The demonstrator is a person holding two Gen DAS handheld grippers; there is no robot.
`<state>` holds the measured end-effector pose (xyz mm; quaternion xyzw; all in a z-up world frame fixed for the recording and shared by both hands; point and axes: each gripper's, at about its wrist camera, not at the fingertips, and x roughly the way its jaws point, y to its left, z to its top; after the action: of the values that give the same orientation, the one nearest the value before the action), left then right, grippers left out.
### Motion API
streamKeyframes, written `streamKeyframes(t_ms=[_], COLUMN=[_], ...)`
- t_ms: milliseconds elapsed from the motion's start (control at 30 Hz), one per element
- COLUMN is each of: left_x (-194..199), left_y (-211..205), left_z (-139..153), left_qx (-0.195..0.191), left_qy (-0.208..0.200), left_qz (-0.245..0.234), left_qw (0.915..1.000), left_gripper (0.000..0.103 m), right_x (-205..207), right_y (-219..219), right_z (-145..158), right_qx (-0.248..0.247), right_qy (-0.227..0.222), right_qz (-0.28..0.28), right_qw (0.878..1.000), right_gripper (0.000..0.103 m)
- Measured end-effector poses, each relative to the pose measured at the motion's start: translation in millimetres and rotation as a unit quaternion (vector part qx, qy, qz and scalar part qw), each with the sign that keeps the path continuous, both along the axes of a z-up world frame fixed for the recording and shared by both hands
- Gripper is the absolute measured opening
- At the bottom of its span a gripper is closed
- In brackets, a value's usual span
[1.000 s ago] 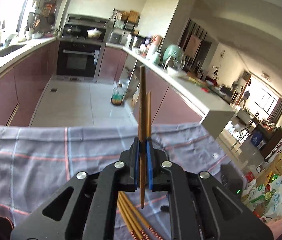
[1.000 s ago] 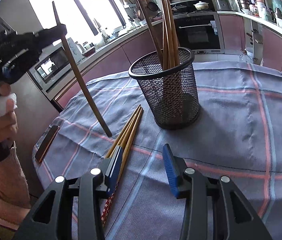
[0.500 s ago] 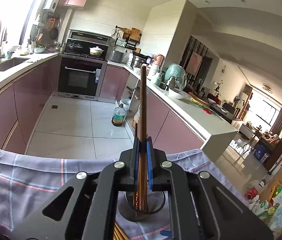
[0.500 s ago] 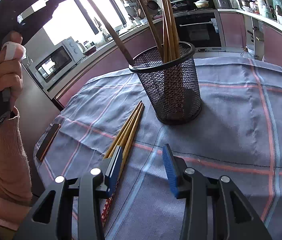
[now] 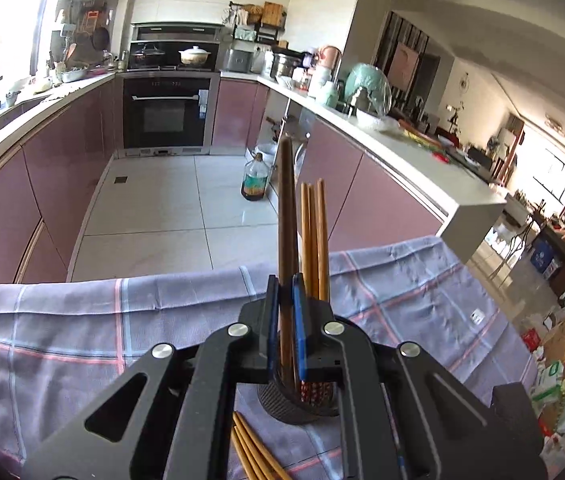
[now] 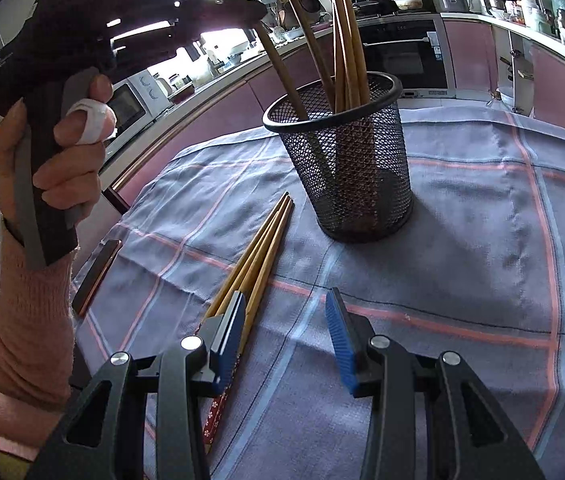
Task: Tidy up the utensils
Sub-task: 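Open the left gripper to release the chopstick and withdraw, then grasp a red-patterned chopstick from the pile with the right gripper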
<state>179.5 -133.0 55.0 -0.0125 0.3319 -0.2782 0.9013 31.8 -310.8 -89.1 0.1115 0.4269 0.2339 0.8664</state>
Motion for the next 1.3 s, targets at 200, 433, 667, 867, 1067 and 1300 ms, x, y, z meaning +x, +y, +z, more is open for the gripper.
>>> streamKeyframes(t_ms=[200,433,667,867,1067,1300], left_x=[6,-13,-37,-56,-68,-75], left_y=[10,38,74,92,99,106], left_z=[-13,-20,-54,-88,-107,-118], left_qx=[0.008,0.005,0.004,0.021,0.041,0.038], left_qy=[-0.007,-0.015,0.011,0.033,0.041,0.052], left_qz=[0.009,0.024,0.041,0.060,0.072,0.074], left_qw=[0.9999,0.9996,0.9991,0.9974,0.9957,0.9951], left_gripper=[0.030,0.035,0.038,0.038,0.038,0.038], right_x=[4,16,31,41,48,56], right_y=[8,30,48,60,67,71], right_z=[0,-5,-12,-15,-15,-14], right_qx=[-0.008,-0.047,-0.076,-0.103,-0.133,-0.143], right_qy=[0.002,0.007,0.015,0.013,0.008,0.011], right_qz=[0.011,0.028,0.037,0.034,0.028,0.026], right_qw=[1.000,0.999,0.996,0.994,0.991,0.989], right_gripper=[0.039,0.035,0.027,0.021,0.014,0.010])
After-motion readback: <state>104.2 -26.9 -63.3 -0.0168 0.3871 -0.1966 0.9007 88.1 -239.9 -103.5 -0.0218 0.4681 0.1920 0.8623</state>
